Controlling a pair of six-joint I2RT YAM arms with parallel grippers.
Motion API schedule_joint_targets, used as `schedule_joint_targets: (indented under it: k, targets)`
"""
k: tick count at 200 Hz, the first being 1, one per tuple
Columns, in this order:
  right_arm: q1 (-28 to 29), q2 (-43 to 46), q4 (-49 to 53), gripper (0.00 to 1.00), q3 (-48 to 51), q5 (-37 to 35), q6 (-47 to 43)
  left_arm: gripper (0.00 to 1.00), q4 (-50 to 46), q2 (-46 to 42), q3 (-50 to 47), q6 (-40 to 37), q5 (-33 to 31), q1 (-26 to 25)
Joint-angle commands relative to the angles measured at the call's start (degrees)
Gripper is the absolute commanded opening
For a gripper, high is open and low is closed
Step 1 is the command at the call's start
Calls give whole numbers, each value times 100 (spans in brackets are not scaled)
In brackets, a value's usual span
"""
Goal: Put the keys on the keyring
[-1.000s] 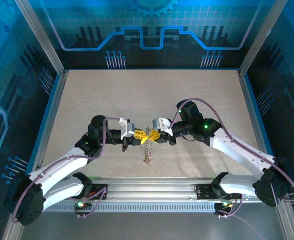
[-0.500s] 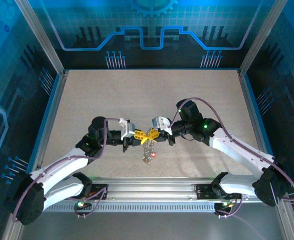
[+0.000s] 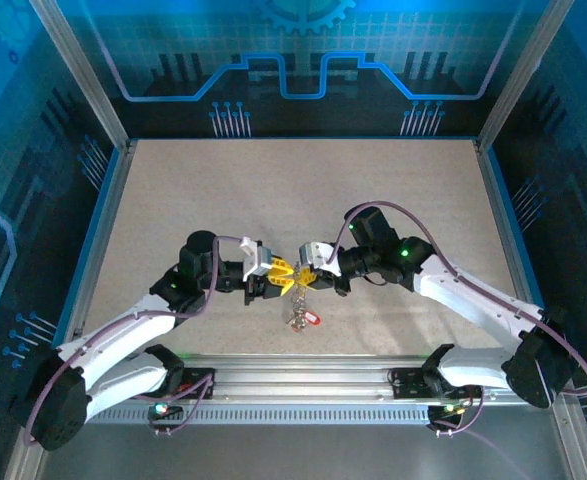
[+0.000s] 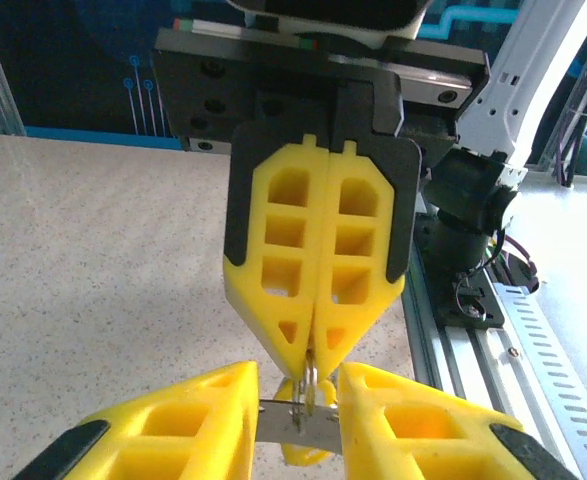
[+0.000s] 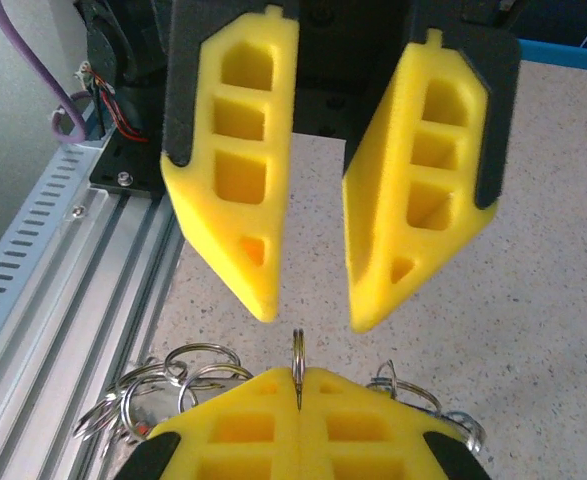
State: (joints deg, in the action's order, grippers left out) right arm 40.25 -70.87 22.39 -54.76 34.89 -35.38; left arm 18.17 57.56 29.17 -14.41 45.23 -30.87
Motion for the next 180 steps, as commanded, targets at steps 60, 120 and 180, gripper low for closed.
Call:
schedule_joint_targets:
  k: [60,120,180]
  targets:
    - [154,-26,-15,0,-276,-112,-101,27,-749,87,304,-527,-138,-179]
    - [245,-62,10,0,-336,-220,-154,11,-1177,229,507,-824,-362,-270]
    - [246,9,-22,0,-291,-216,-123,0,-1693,213,625,-1190,-578,-355]
